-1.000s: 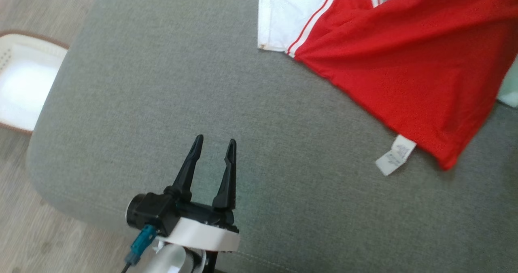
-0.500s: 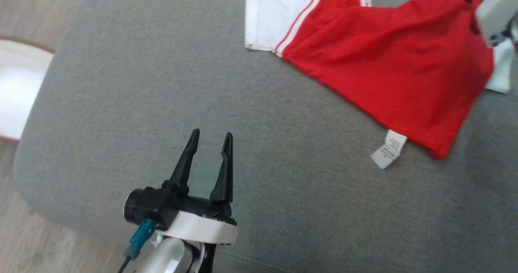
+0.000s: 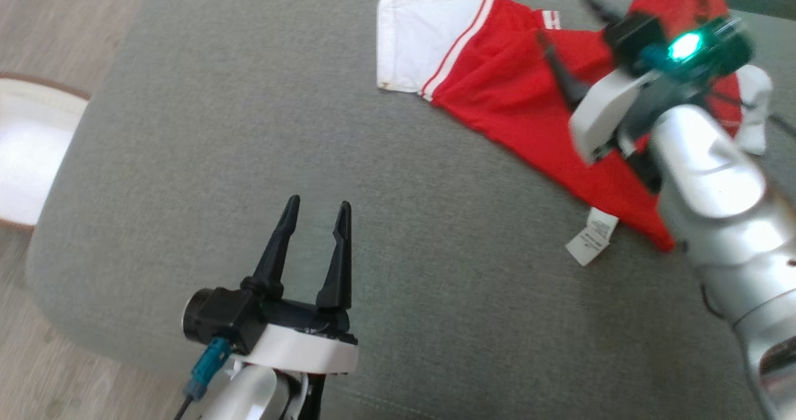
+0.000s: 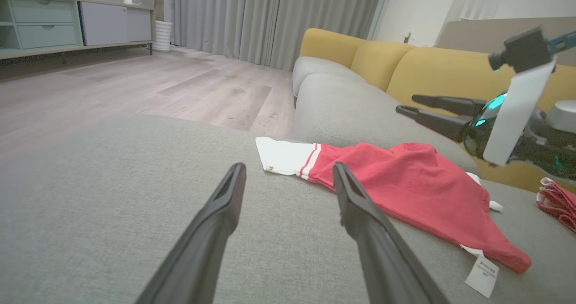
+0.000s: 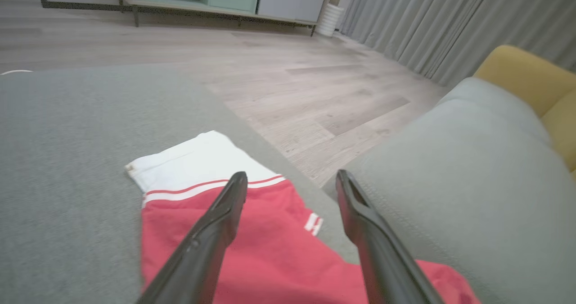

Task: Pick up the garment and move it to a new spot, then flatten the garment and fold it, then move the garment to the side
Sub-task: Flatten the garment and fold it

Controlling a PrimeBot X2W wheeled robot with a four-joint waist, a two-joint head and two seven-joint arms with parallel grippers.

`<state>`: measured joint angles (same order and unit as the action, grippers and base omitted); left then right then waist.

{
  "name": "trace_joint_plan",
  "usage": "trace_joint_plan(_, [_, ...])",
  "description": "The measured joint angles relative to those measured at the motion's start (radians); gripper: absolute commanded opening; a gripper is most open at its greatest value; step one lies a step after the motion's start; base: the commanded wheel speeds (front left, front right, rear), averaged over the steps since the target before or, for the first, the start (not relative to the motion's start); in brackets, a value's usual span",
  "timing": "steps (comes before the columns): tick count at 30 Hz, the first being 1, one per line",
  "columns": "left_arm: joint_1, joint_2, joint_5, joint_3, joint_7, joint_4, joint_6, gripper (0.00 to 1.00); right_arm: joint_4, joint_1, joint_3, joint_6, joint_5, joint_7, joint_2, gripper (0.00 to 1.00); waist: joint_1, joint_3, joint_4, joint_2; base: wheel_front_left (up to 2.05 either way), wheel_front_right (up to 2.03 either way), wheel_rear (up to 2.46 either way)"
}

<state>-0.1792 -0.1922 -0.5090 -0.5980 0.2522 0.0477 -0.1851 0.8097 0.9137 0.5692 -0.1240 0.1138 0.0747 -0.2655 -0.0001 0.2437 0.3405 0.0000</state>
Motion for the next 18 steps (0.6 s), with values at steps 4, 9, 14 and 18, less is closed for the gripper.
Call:
trace_joint_plan(4, [0.0, -0.003, 0.0, 0.011, 0.0, -0.011, -0.001, 1.0, 0.004, -0.023, 0.105, 0.0, 0.07, -0.027, 0.012, 1.0, 0.0001, 0.011, 0.031, 0.0, 0.0, 0.0, 0.0])
trace_joint_plan(9, [0.0, -0.002, 0.0, 0.011, 0.0, -0.019, 0.0, 1.0, 0.046, -0.026, 0.221, 0.0, 0.154, -0.067, 0.03, 1.0, 0.0, 0.035, 0.075, 0.0, 0.0, 0.0, 0.0])
trace_joint_plan(14, [0.0, 0.01, 0.0, 0.01, 0.0, -0.019, 0.001, 1.0, 0.116, -0.014, 0.292, 0.0, 0.197, -0.093, 0.036, 1.0, 0.0001, 0.06, 0.122, 0.0, 0.0, 0.0, 0.0])
trace_joint_plan(18, [0.0, 0.02, 0.0, 0.01, 0.0, -0.018, 0.003, 1.0, 0.184, 0.023, 0.324, 0.0, 0.197, -0.095, 0.035, 1.0, 0.0002, 0.073, 0.154, 0.0, 0.0, 0.0, 0.0])
